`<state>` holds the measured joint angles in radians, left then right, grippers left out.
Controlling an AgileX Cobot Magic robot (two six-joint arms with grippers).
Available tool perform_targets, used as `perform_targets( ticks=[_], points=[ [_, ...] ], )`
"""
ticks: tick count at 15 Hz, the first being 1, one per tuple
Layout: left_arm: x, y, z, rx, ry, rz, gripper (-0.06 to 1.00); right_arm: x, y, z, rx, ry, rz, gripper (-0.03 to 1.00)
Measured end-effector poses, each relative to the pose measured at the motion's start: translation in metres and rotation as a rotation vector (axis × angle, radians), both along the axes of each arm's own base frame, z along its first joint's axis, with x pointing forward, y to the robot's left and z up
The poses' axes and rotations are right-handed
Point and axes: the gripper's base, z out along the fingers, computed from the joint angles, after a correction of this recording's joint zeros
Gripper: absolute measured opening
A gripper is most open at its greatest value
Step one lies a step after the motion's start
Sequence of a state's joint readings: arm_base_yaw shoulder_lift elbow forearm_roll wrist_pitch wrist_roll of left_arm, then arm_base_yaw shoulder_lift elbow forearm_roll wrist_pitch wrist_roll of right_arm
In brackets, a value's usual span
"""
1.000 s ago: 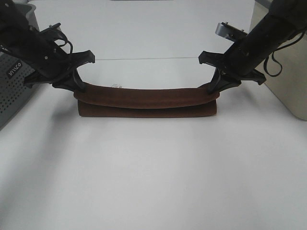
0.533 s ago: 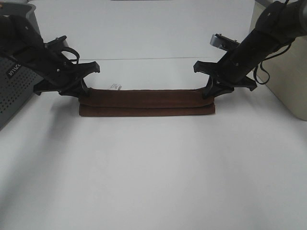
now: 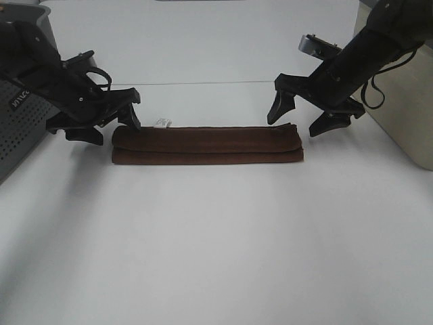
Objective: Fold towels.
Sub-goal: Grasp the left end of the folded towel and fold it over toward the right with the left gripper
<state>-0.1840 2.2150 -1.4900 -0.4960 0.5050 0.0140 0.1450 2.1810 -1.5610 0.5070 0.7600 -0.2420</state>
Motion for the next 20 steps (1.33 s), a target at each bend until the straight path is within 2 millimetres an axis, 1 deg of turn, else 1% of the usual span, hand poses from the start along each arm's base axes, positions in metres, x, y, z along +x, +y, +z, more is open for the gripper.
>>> perform_targets(
  ticks=[2, 4, 5, 7, 10, 11, 13, 14, 17, 18, 20],
  points=[
    [0.0, 0.0, -0.014, 0.003, 0.031, 0.001, 0.74, 0.0, 0.0, 0.0, -0.001, -0.001, 0.001, 0.85],
    [0.0, -0.001, -0.016, -0.007, 0.04, 0.004, 0.73, 0.0, 0.0, 0.0, -0.001, -0.002, 0.0, 0.85],
    [0.0, -0.001, -0.017, -0.011, 0.038, -0.001, 0.7, 0.0, 0.0, 0.0, -0.001, -0.004, -0.001, 0.85],
    [0.0, -0.003, -0.018, -0.024, 0.035, -0.011, 0.59, 0.0, 0.0, 0.0, -0.002, -0.005, -0.001, 0.85],
    [0.0, -0.003, -0.02, -0.022, 0.031, -0.027, 0.47, 0.0, 0.0, 0.0, -0.004, -0.005, 0.0, 0.85],
    [0.001, -0.003, -0.023, -0.023, 0.036, -0.026, 0.39, 0.0, 0.0, 0.0, -0.004, -0.005, 0.0, 0.85],
    [0.001, -0.004, -0.027, -0.03, 0.044, -0.017, 0.12, 0.0, 0.0, 0.0, -0.004, -0.004, 0.001, 0.85],
    [0.001, -0.004, -0.026, -0.032, 0.043, -0.016, 0.05, -0.001, 0.0, 0.0, 0.003, 0.006, 0.002, 0.85],
    [0.002, -0.003, -0.02, -0.022, 0.052, -0.048, 0.05, -0.004, 0.002, 0.001, 0.016, 0.044, 0.015, 0.85],
    [0.002, 0.001, -0.012, -0.013, 0.055, -0.063, 0.05, -0.005, 0.002, 0.001, 0.018, 0.054, 0.02, 0.85],
    [0.002, 0.013, 0.017, 0.03, 0.031, -0.066, 0.05, -0.008, 0.002, 0.004, 0.022, 0.073, 0.032, 0.85]
  ],
)
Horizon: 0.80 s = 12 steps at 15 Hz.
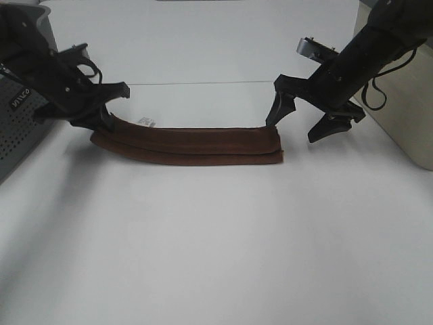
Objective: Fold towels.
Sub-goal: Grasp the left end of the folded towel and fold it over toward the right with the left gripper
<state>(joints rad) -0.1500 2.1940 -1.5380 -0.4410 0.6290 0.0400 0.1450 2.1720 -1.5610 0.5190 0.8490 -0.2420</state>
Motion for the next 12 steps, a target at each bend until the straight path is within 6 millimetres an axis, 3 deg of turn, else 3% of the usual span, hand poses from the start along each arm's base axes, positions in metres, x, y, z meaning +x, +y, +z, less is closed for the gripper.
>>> perform_targets(
  ticks=[3, 5, 9, 12],
  points=[
    [-0.001, 0.009, 0.057, 0.065, -0.052, -0.01, 0.05, -0.003, 0.0, 0.024, 0.009, -0.048, 0.003, 0.85],
    [0.0, -0.006, 0.08, 0.045, -0.042, -0.035, 0.05, -0.005, 0.0, 0.043, 0.018, -0.091, 0.002, 0.85],
    [-0.01, -0.082, 0.108, -0.017, -0.087, -0.135, 0.05, -0.013, -0.001, 0.078, 0.029, -0.16, 0.01, 0.85],
    [-0.014, -0.144, 0.092, -0.057, -0.066, -0.192, 0.05, -0.02, -0.002, 0.089, 0.032, -0.151, 0.032, 0.85]
  ],
)
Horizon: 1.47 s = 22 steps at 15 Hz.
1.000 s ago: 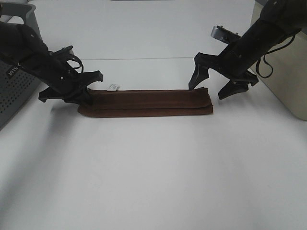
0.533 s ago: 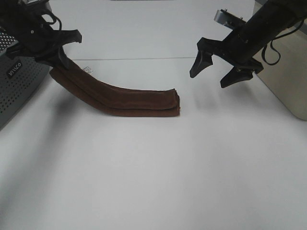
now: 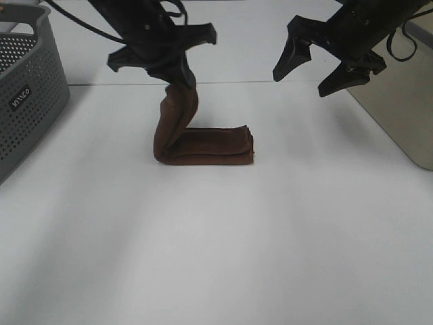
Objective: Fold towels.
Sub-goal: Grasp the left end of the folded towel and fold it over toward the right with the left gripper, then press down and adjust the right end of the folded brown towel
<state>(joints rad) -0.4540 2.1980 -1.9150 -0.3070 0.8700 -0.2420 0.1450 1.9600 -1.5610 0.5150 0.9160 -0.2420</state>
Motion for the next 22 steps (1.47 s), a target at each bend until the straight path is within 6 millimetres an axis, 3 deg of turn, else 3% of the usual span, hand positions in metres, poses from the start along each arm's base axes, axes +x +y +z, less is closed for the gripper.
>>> perform_targets(
  ticks=[2, 3, 6, 8, 10, 13, 15, 17, 18, 20, 22],
  points=[
    [0.002, -0.03, -0.025, -0.013, 0.04, 0.003, 0.08, -0.003, 0.0, 0.0, -0.001, 0.027, 0.016, 0.85],
    [0.004, -0.04, -0.034, -0.02, 0.055, 0.011, 0.14, -0.004, 0.0, 0.0, -0.003, 0.04, 0.023, 0.85],
    [0.005, -0.062, -0.051, -0.078, 0.083, 0.025, 0.6, -0.005, 0.0, -0.001, -0.008, 0.048, 0.03, 0.85],
    [0.008, -0.065, -0.043, -0.125, 0.043, 0.041, 0.79, -0.006, 0.0, -0.001, -0.008, 0.053, 0.032, 0.85],
    [0.014, -0.053, -0.025, -0.109, -0.033, 0.023, 0.82, -0.006, 0.001, 0.0, 0.004, 0.054, 0.028, 0.85],
    [0.032, -0.012, 0.004, -0.075, -0.12, 0.071, 0.82, -0.004, 0.01, 0.0, 0.123, 0.063, 0.02, 0.85],
    [0.045, 0.027, 0.021, -0.066, -0.148, 0.141, 0.83, 0.001, 0.031, -0.012, 0.255, 0.071, 0.069, 0.85],
    [0.052, 0.057, 0.019, -0.036, -0.092, 0.182, 0.83, 0.004, 0.073, -0.045, 0.441, 0.083, 0.17, 0.85],
    [0.052, 0.06, 0.018, -0.026, -0.091, 0.184, 0.83, 0.006, 0.082, -0.055, 0.499, 0.088, 0.181, 0.85],
    [0.053, 0.062, 0.018, -0.011, -0.098, 0.182, 0.83, 0.012, 0.087, -0.083, 0.574, 0.121, 0.157, 0.85],
    [0.053, 0.062, 0.018, -0.008, -0.1, 0.177, 0.83, 0.017, 0.08, -0.114, 0.576, 0.168, 0.118, 0.85]
  ],
)
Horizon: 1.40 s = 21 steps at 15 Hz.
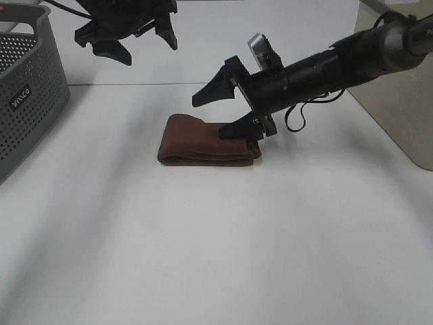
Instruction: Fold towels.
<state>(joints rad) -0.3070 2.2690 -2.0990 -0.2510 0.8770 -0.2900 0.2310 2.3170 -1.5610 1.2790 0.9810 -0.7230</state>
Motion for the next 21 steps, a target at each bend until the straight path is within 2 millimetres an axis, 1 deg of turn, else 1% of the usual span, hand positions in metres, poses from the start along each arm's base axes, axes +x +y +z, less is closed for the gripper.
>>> perform_targets(
  ticks=[1, 2, 3, 4, 6, 8, 10, 11, 13, 16, 19, 21],
  points=[
    [0.0, 0.0, 0.0, 0.003, -0.002, -0.005, 0.83, 0.002, -0.005, -0.014, -0.012, 0.027, -0.014, 0.85],
    [0.0, 0.0, 0.0, 0.005, -0.003, -0.008, 0.83, 0.004, -0.01, -0.022, -0.02, 0.043, -0.029, 0.85],
    [0.0, 0.0, 0.0, 0.008, -0.003, -0.012, 0.83, 0.005, -0.013, -0.026, -0.028, 0.051, -0.042, 0.85],
    [0.0, 0.0, 0.0, 0.007, -0.003, -0.012, 0.83, 0.006, -0.015, -0.026, -0.04, 0.045, -0.039, 0.85],
    [-0.001, 0.0, 0.0, 0.023, -0.002, -0.031, 0.83, 0.008, -0.016, -0.016, -0.08, 0.002, -0.002, 0.85],
    [-0.005, 0.003, 0.009, 0.074, -0.026, -0.074, 0.83, 0.007, -0.02, 0.009, -0.155, -0.041, 0.044, 0.85],
    [-0.016, 0.009, 0.035, 0.122, -0.046, -0.109, 0.83, -0.001, -0.029, 0.046, -0.27, -0.088, 0.071, 0.85],
    [-0.019, 0.011, 0.041, 0.14, -0.049, -0.12, 0.83, -0.003, -0.031, 0.054, -0.298, -0.096, 0.073, 0.85],
    [-0.034, 0.018, 0.064, 0.202, -0.042, -0.165, 0.83, -0.014, -0.043, 0.089, -0.436, -0.121, 0.068, 0.85],
    [-0.059, 0.029, 0.1, 0.275, -0.049, -0.218, 0.83, -0.036, -0.059, 0.14, -0.566, -0.159, 0.048, 0.85],
    [-0.083, 0.041, 0.14, 0.322, -0.127, -0.212, 0.83, -0.066, -0.073, 0.187, -0.656, -0.188, 0.036, 0.85],
    [-0.106, 0.05, 0.155, 0.336, -0.14, -0.207, 0.83, -0.082, -0.081, 0.213, -0.703, -0.246, 0.005, 0.85]
  ],
)
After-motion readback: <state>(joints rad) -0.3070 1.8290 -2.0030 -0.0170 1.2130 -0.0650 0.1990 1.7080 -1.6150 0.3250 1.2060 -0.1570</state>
